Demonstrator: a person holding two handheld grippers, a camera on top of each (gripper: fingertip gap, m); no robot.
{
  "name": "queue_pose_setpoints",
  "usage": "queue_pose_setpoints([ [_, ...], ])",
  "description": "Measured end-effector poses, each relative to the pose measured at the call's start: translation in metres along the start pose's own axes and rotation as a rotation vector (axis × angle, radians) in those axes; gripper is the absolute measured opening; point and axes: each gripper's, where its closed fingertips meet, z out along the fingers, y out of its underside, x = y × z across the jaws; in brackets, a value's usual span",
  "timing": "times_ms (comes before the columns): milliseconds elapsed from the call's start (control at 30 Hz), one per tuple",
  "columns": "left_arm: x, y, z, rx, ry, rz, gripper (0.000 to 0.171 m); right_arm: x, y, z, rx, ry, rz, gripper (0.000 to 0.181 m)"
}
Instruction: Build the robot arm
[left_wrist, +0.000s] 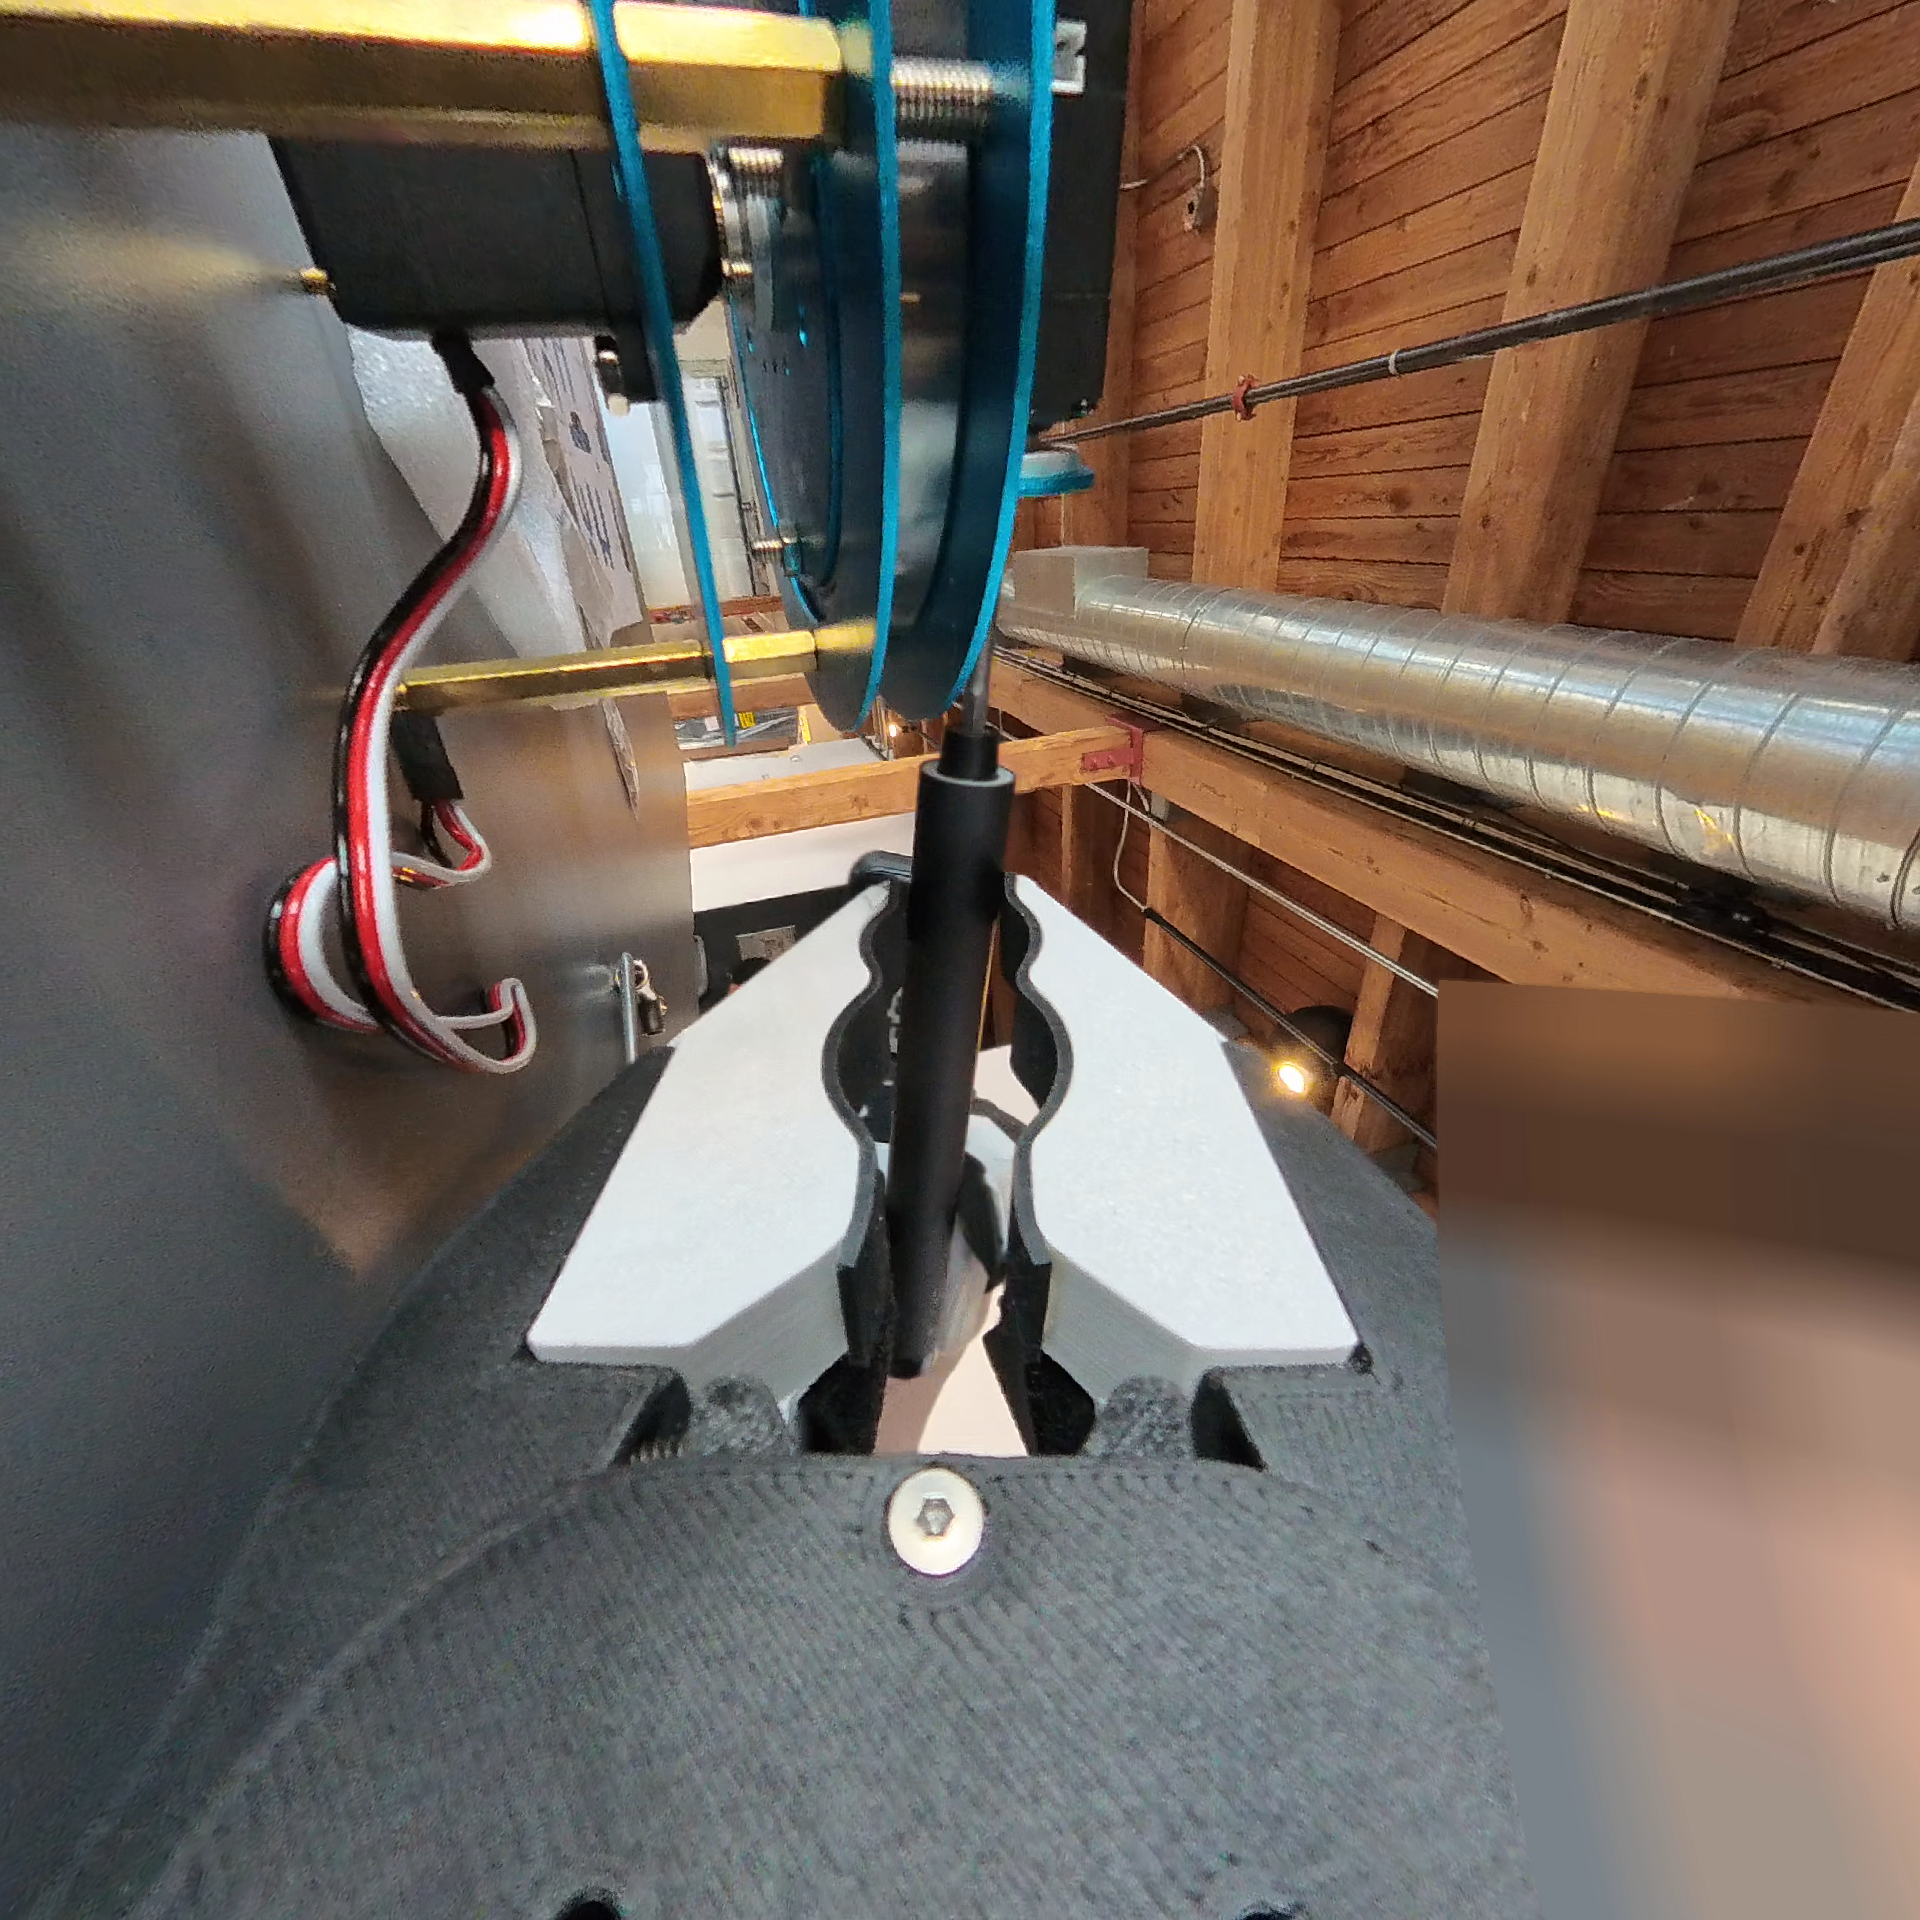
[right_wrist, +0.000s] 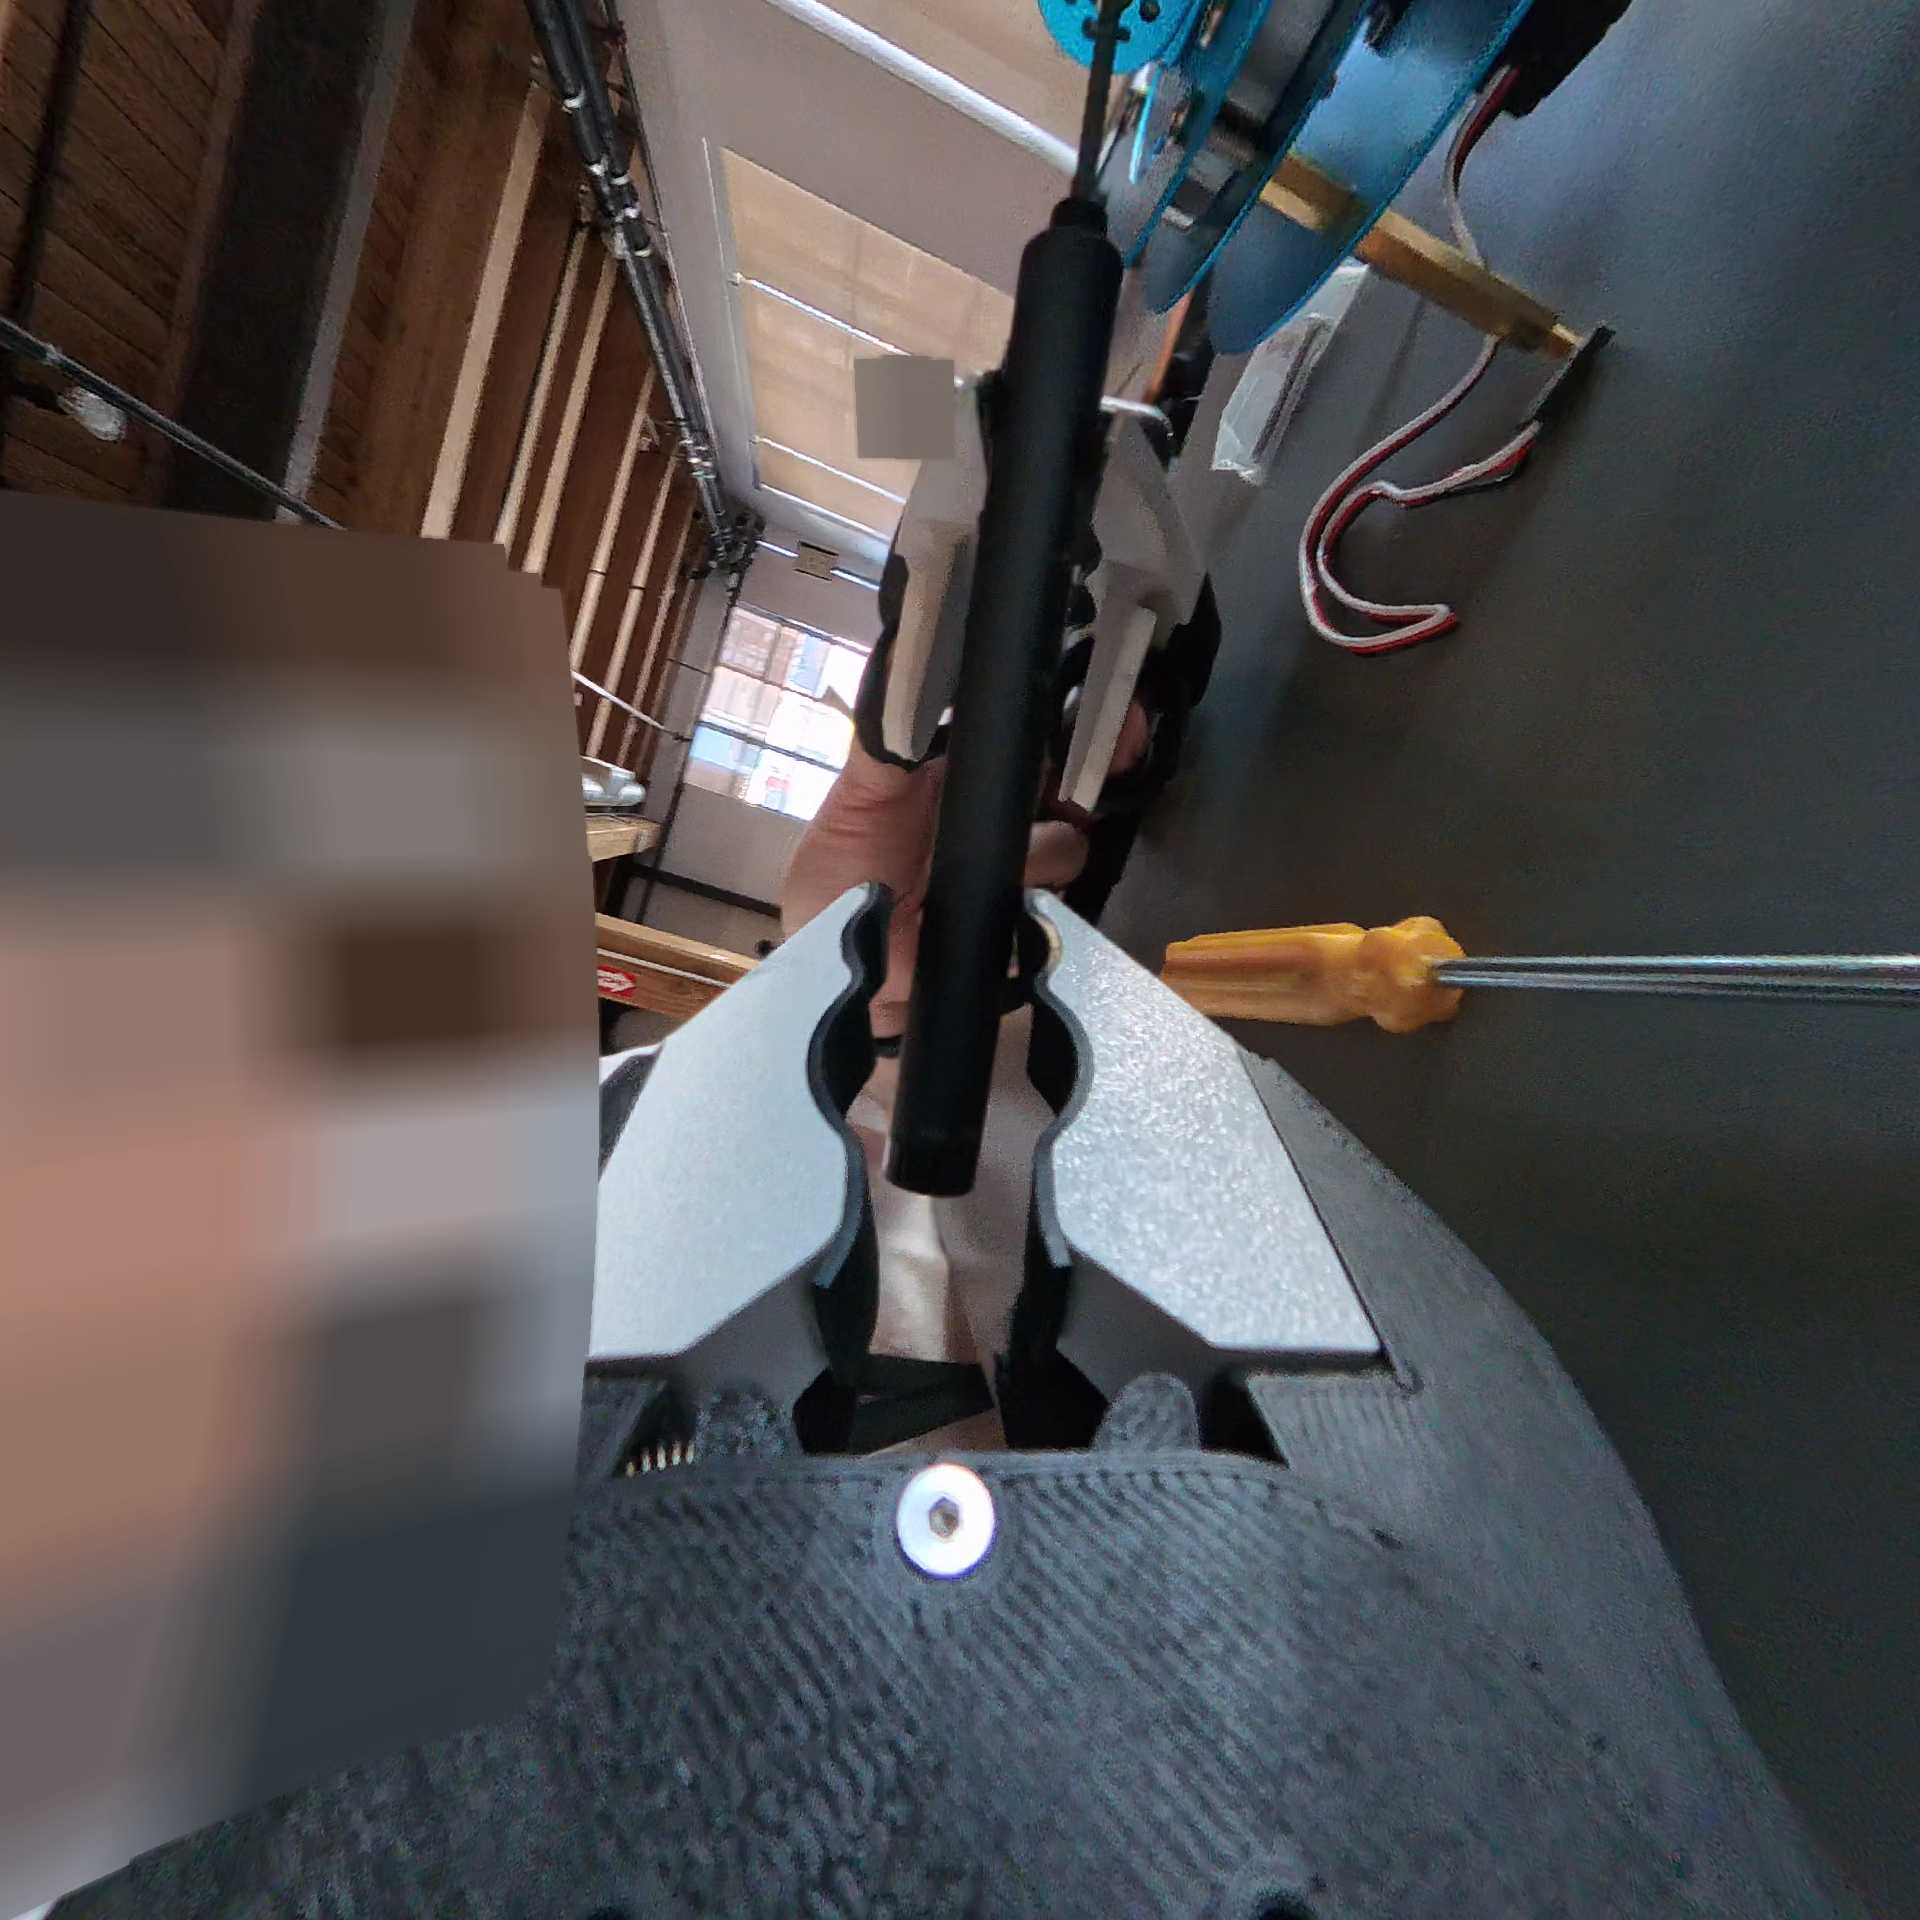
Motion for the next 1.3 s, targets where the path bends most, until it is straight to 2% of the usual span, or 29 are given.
queue_pose_setpoints([
  [33,-0.0003,-0.0002,0.0,0.002,-0.002,0.002,0.016,0.0012,0.0001,-0.0004,-0.002,0.034,-0.027,0.025],
  [200,0.0002,-0.0002,-0.0005,0.006,-0.001,0.007,0.015,0.0031,0.0029,-0.0009,-0.041,0.197,-0.177,0.025],
  [333,0.0007,-0.0004,-0.0019,0.016,-0.001,0.008,0.015,0.0073,0.0052,0.0003,-0.068,0.252,-0.218,0.018],
  [600,0.0008,-0.0006,-0.0019,0.022,-0.001,0.007,0.015,0.0053,0.0035,-0.0008,-0.053,0.205,-0.189,0.017],
  [933,0.0028,-0.0015,-0.0012,0.03,0.013,0.003,0.016,0.0001,-0.0013,-0.0043,0.015,0.022,-0.016,0.017],
  [1300,0.003,-0.003,-0.002,0.031,0.012,-0.008,0.016,0.0001,-0.0007,0.0006,0.026,-0.006,0.011,0.016],
])
